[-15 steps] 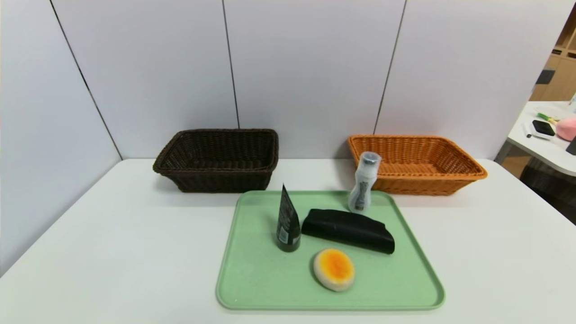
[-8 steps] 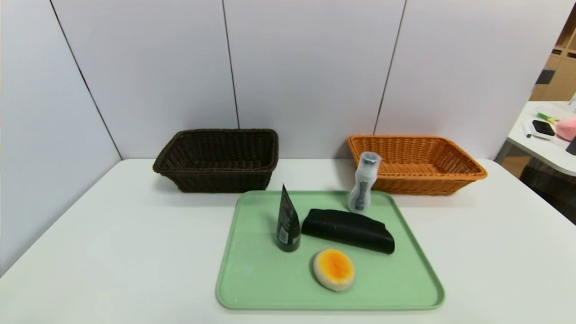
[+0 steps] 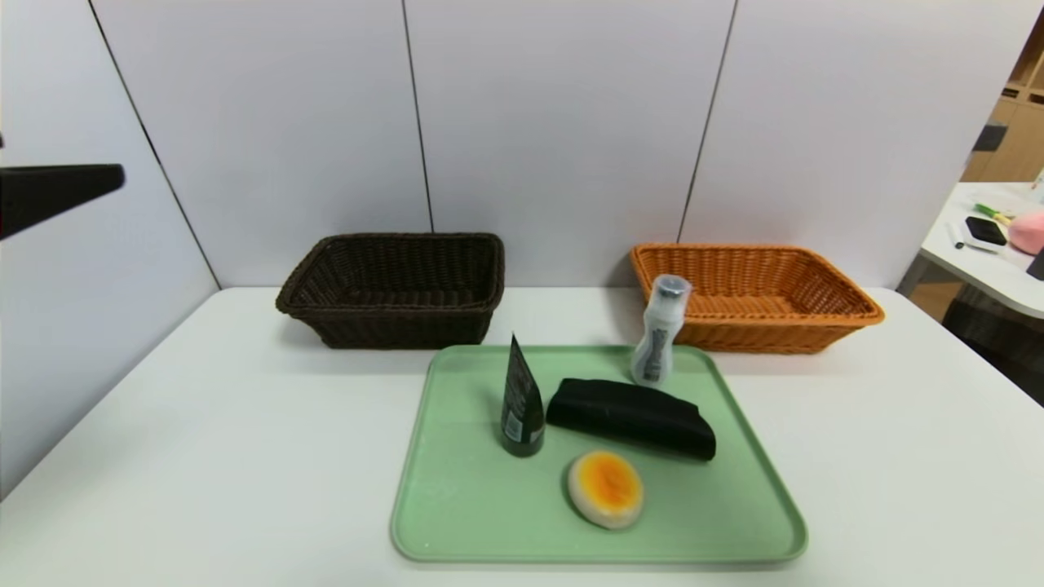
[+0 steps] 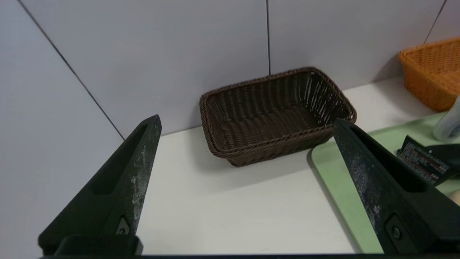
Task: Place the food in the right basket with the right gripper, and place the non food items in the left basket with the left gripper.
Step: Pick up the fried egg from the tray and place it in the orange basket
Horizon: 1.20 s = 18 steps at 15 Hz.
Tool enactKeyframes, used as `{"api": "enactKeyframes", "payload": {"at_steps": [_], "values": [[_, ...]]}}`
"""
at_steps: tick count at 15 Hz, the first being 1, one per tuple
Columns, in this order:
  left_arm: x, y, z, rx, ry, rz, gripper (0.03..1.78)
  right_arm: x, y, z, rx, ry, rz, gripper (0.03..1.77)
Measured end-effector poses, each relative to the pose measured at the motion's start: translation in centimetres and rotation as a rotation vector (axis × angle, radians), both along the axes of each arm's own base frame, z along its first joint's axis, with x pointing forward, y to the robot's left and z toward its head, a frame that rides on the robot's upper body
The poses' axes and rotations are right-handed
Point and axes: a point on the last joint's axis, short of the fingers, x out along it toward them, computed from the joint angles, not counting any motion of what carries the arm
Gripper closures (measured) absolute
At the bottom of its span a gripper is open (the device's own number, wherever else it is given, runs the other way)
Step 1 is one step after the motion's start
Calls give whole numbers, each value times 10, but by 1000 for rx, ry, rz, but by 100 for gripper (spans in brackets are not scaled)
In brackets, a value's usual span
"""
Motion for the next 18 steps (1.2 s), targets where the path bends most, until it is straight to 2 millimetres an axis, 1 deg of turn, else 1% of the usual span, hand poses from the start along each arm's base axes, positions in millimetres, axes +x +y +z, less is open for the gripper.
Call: {"api": "enactKeyframes", "payload": {"at_steps": [2, 3, 5, 6, 7, 9, 11, 12, 15, 18], "values": [[23, -3, -6, 22, 56, -15, 12, 37, 31, -7, -36, 102, 28, 10], [30, -4, -10, 21, 99, -23, 12, 55, 51, -16, -60, 163, 26, 10], [36, -6, -20, 20, 189, -31, 12, 80, 84, -35, -101, 280, -17, 10], [36, -6, -24, 15, 232, -32, 12, 87, 96, -45, -121, 352, -46, 10], [35, -6, -27, -6, 276, -30, 12, 92, 107, -56, -142, 436, -64, 10], [32, -8, -31, -59, 336, -31, 12, 94, 125, -70, -156, 590, -70, 10], [30, -13, -32, -128, 360, -45, 12, 93, 139, -79, -170, 712, -85, 10], [30, -15, -36, -151, 381, -37, 12, 93, 146, -83, -178, 767, -96, 10], [31, -22, -49, -120, 412, 19, 12, 91, 165, -90, -189, 909, -148, 10], [28, -31, -58, -77, 430, 48, 12, 91, 180, -102, -248, 1000, -235, 10]]}}
